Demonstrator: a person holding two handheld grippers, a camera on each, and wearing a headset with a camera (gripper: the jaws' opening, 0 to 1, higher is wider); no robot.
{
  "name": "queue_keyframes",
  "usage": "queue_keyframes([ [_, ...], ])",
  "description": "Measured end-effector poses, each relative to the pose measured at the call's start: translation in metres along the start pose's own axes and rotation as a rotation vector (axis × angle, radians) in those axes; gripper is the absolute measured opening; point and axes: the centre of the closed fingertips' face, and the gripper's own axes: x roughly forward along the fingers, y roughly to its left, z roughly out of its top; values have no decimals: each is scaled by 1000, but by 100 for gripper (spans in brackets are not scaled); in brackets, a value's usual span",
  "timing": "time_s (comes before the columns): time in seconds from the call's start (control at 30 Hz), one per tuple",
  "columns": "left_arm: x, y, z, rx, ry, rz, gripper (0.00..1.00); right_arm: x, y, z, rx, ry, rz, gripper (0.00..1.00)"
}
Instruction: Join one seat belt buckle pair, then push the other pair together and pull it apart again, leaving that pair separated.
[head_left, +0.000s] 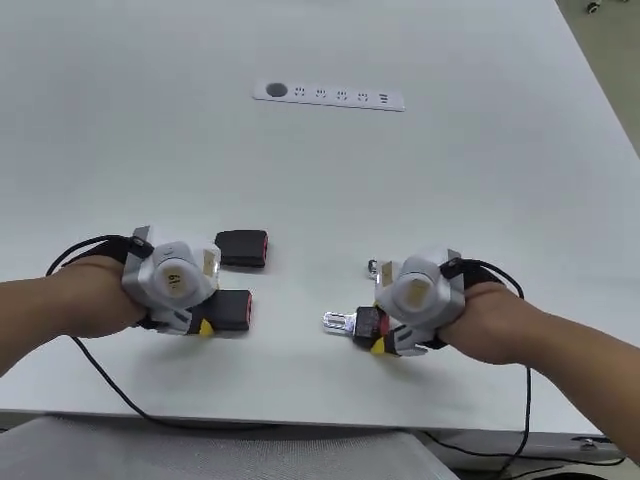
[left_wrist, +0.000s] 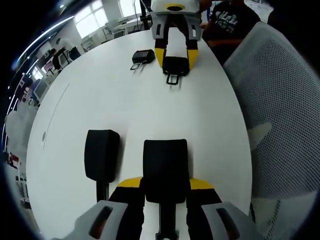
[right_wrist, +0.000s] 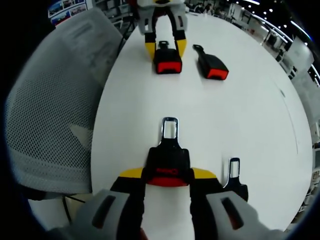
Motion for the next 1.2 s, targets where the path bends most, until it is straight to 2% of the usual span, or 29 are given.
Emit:
queue_keyframes([
  [0.13, 2, 2, -2, 0, 4, -10, 32, 6, 4, 15, -3, -8, 5, 34],
  [0.27, 3, 0, -2, 32, 16, -26, 32, 14, 1, 33, 12, -36, 2, 34],
  [0.47, 5, 1, -4, 37, 22, -32, 32, 25, -1, 60, 13, -67, 7, 34],
  [0.7, 7, 2, -4, 38, 19, -36, 32, 35, 0, 82, 3, -78, 17, 34],
  [0.9, 7, 2, -4, 31, 13, -34, 32, 37, -1, 87, 1, -64, 25, 34],
  [1.2, 6, 2, -4, 26, 14, -32, 32, 37, -3, 90, -22, -78, 12, 34],
])
